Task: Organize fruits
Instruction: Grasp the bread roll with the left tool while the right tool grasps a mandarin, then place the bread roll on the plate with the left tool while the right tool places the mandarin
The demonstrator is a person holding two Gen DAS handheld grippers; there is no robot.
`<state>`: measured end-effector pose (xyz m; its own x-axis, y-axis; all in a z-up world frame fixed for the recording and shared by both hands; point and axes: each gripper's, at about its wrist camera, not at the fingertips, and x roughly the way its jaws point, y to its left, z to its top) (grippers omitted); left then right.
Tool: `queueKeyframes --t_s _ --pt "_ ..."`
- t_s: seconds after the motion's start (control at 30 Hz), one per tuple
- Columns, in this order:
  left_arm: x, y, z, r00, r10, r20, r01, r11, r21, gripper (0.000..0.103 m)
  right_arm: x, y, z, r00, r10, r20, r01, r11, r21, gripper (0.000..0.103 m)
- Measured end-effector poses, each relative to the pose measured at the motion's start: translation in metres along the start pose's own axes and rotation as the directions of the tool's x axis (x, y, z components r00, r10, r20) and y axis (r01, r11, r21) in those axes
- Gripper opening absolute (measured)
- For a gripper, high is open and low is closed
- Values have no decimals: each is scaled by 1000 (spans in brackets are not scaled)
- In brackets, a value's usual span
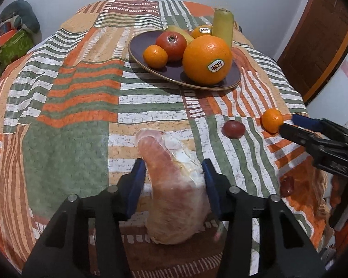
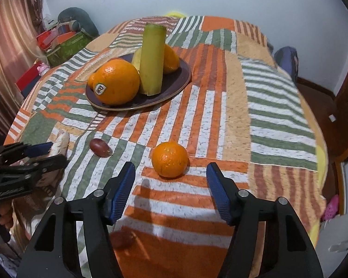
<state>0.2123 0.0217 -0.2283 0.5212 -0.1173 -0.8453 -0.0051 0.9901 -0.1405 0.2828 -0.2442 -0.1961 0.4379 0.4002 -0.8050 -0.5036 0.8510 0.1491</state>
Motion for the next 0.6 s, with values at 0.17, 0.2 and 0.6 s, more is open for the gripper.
queueKeyframes --t_s 0.17,0.2,0.6 --pt "-5 3 0 1000 -25 4 25 1000 -5 44 19 -4 3 999 28 -42 -27 999 37 41" --pt "-6 2 0 1000 -28 6 28 1000 -2 43 20 -3 3 998 30 -48 -28 999 35 38" --pt "-31 0 6 996 -57 66 56 998 19 21 7 4 8 1000 27 -2 -27 1000 8 34"
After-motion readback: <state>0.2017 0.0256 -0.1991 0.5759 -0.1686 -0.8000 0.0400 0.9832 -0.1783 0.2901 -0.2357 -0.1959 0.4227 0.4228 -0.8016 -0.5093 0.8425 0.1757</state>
